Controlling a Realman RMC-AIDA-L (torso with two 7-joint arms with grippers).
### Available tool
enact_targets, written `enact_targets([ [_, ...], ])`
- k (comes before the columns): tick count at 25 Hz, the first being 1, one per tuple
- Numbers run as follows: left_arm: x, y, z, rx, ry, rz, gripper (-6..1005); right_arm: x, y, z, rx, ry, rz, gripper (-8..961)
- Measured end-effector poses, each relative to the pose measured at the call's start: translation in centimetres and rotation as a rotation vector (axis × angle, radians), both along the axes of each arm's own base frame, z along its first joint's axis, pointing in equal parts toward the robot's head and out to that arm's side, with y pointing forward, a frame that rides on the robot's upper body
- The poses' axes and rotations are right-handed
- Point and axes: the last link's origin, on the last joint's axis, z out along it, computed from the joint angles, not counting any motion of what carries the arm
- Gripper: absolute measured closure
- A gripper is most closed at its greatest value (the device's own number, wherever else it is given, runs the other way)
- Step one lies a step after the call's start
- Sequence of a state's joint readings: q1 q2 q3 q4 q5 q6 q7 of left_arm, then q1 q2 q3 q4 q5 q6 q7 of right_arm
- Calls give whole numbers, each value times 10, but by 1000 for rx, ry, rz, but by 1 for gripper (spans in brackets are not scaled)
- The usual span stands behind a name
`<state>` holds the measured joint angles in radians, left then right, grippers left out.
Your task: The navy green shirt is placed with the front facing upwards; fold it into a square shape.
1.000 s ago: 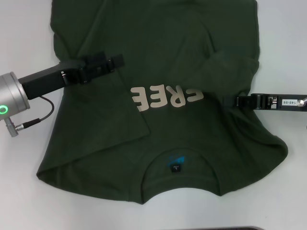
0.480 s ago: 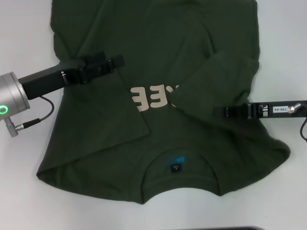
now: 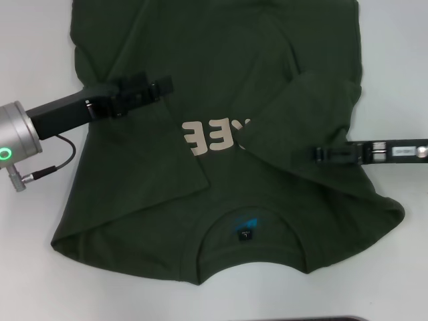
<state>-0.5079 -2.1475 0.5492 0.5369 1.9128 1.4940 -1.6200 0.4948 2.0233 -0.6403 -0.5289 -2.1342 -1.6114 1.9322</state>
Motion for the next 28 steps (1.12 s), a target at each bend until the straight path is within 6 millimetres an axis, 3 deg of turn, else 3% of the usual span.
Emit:
enact_targets([
  [4,-1,-1,0,0,0,3,114,7,-7,16,43,47,-4,307],
  [14,-1,-4,-5,-3,-3,-4,115,45,-46,51,122,52,-67,312],
  [28,2,-6,-11,-12,-14,-11,117,80,-94,70,117,13,-204,306],
])
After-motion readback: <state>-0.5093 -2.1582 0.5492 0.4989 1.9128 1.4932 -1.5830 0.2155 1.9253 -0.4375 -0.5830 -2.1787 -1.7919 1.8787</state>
